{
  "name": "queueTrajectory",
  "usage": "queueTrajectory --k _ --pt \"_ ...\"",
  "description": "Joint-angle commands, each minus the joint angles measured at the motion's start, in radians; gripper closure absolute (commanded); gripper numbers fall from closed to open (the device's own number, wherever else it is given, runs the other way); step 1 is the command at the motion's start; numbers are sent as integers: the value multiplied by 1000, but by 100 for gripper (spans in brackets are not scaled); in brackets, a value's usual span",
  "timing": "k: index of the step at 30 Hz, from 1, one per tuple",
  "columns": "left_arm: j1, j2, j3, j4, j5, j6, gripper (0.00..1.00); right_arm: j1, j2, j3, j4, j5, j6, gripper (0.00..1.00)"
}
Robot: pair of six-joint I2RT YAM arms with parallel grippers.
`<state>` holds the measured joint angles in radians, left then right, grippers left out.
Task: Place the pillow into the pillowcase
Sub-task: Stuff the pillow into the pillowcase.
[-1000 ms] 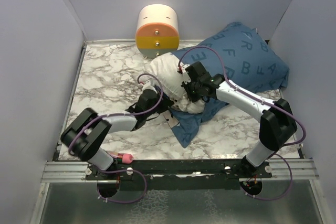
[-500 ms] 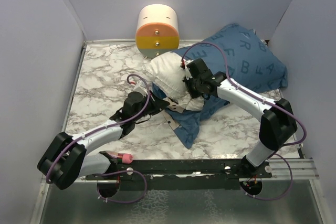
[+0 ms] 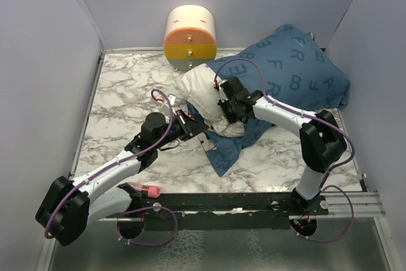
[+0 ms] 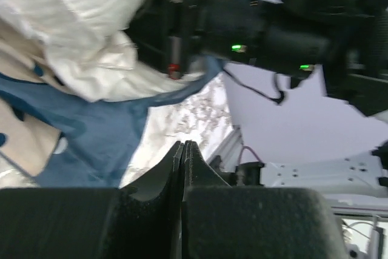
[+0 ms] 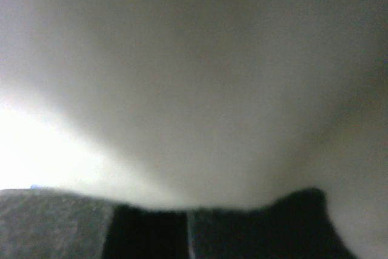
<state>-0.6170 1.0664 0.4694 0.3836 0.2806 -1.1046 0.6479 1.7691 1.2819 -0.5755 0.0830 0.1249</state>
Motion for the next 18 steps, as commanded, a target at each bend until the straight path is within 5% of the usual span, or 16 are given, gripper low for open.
queueTrajectory --k 1,4,8,13,18 --pt "-1 -46 -3 80 76 -75 100 -18 75 -81 -35 23 -31 97" --pt "-1 -52 12 12 73 -16 100 -18 32 -102 -19 -68 -36 89" --pt "15 -94 -85 -19 -20 -5 99 -17 -124 -107 42 -235 -63 64" --pt "108 -117 -154 -14 -13 -54 78 -18 -262 -13 42 -482 -122 33" --pt "237 -68 -26 -167 80 135 67 -17 -309 113 36 -654 -159 23"
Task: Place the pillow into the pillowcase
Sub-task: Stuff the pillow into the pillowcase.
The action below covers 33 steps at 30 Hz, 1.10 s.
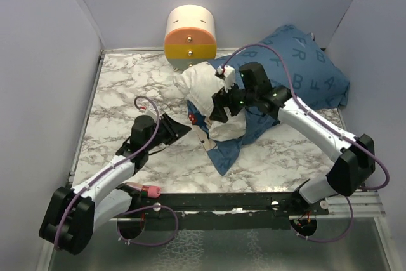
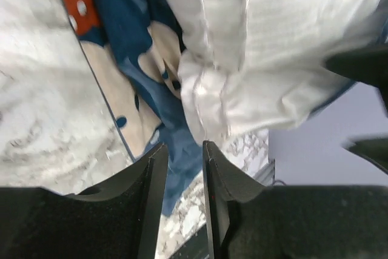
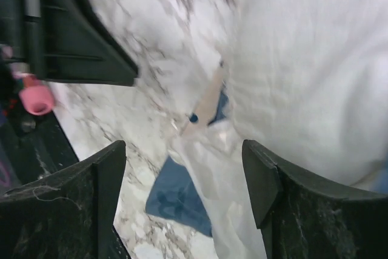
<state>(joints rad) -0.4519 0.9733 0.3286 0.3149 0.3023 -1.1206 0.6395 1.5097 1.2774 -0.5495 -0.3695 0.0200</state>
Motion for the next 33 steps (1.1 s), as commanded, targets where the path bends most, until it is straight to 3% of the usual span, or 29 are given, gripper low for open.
queueTrajectory --k 1,4,7,12,17,19,21,26,27,30,33 --pt "89 38 149 -138 63 208 62 -9 -50 141 7 -193 -59 20" --pt "153 102 251 -230 104 353 51 -8 -51 186 7 -92 -62 12" --pt "254 241 340 -259 234 424 46 -8 -39 199 48 -20 -80 4" --pt "371 442 386 -45 335 314 37 94 156 395 47 165 -220 0" --pt "375 588 447 44 241 295 32 141 415 645 8 412 -244 0" --pt "370 645 440 132 248 223 22 140 487 697 -2 492 -246 0" --pt "347 688 442 184 241 176 19 140 527 693 -7 548 -246 0" --pt "287 795 507 127 192 178 19 150 541 564 -4 703 -242 5" --pt "275 812 512 124 182 173 19 150 542 537 5 753 -247 10" --pt "239 861 522 141 149 143 19 142 545 478 34 842 -247 48" --pt "200 920 558 135 137 132 19 115 555 534 -33 781 -163 86"
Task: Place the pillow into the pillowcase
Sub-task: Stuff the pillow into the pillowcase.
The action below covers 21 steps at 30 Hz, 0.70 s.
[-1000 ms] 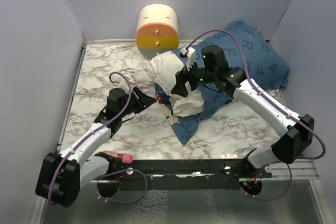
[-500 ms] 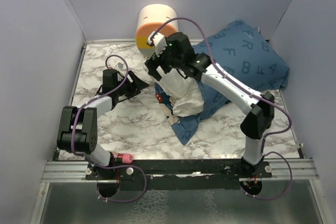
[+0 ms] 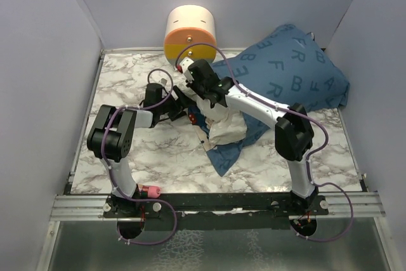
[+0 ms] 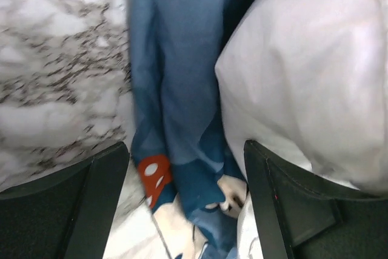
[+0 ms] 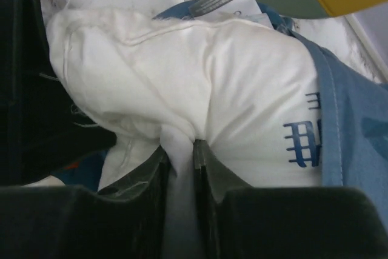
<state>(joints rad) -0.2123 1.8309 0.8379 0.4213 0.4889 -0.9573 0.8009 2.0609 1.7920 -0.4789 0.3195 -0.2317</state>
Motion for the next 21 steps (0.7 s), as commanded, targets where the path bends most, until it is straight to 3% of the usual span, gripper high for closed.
queueTrajectory --k 1,4,11,17,21 --pt "-53 80 63 16 -56 -25 19 -52 -3 37 -112 63 106 92" --pt "-71 107 84 -23 -76 -17 20 -60 -48 46 -68 -8 136 99" --pt "-53 -11 -27 12 -58 10 22 -101 -74 123 -99 -92 183 99" --pt "-66 60 -41 102 26 -32 25 -113 -96 119 -103 -118 197 99" --pt "-107 122 45 100 9 -22 24 -121 -115 104 -107 -135 210 99"
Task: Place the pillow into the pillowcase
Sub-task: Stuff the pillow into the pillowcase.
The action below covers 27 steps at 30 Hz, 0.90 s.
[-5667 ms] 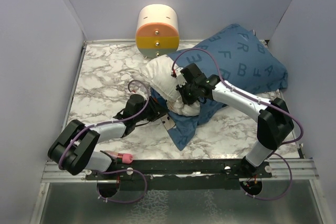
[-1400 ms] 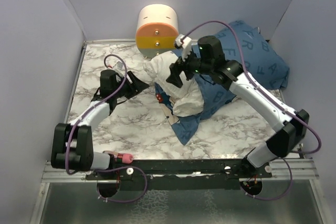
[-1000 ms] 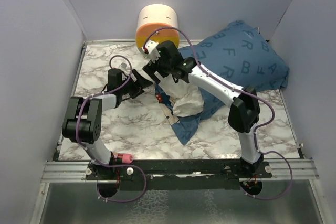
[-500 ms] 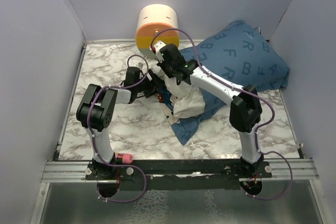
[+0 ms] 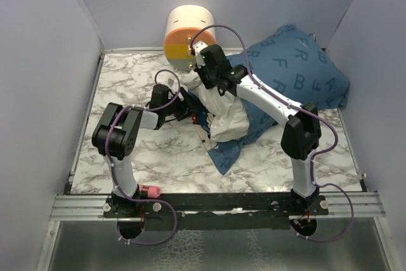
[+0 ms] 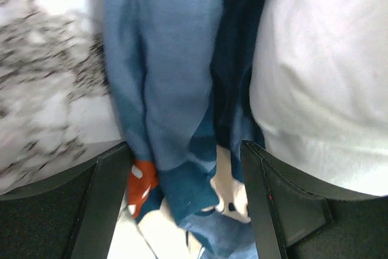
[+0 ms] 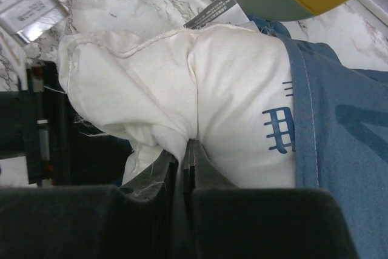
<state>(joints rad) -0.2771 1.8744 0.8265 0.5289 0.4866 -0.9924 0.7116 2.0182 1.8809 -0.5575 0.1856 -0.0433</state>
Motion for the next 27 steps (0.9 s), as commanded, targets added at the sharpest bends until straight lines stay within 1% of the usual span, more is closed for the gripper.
queueTrajectory --k 1,3,4,5,6,8,9,11,13,15,17,20,23,27 --pt "-54 94 91 -30 5 23 24 -34 -78 10 -28 -7 28 99" --pt "-80 126 143 -35 -4 27 28 -41 -88 -2 -28 -18 37 99" --pt "-89 140 159 -28 -6 20 35 -43 -93 -4 -30 -19 40 99" --pt "-98 153 166 -8 -3 14 46 -44 -97 -9 -32 -18 42 99" --pt "-103 163 165 17 3 -1 61 -47 -101 -14 -32 -18 43 99" --pt "-103 169 140 91 8 -34 98 -54 -107 -20 -35 -15 45 99" --pt "-102 155 120 112 -2 -35 100 -55 -110 -22 -40 -10 45 99" --pt "-90 91 81 125 -6 -5 100 -61 -114 -29 -59 15 42 99" --pt "-65 -21 29 105 -5 38 100 -72 -118 -42 -83 44 37 99" --pt "-30 -185 -28 29 -20 85 100 -84 -126 -70 -105 71 31 99" --pt "5 -366 -83 -83 -55 127 100 -96 -138 -118 -120 86 30 99" --pt "57 -599 -154 -213 -86 138 100 -106 -156 -225 -139 92 43 99" --pt "107 -789 -207 -311 -112 118 100 -111 -159 -321 -170 88 67 99" --pt "157 -957 -179 -440 -126 118 100 -112 -162 -434 -207 115 90 99"
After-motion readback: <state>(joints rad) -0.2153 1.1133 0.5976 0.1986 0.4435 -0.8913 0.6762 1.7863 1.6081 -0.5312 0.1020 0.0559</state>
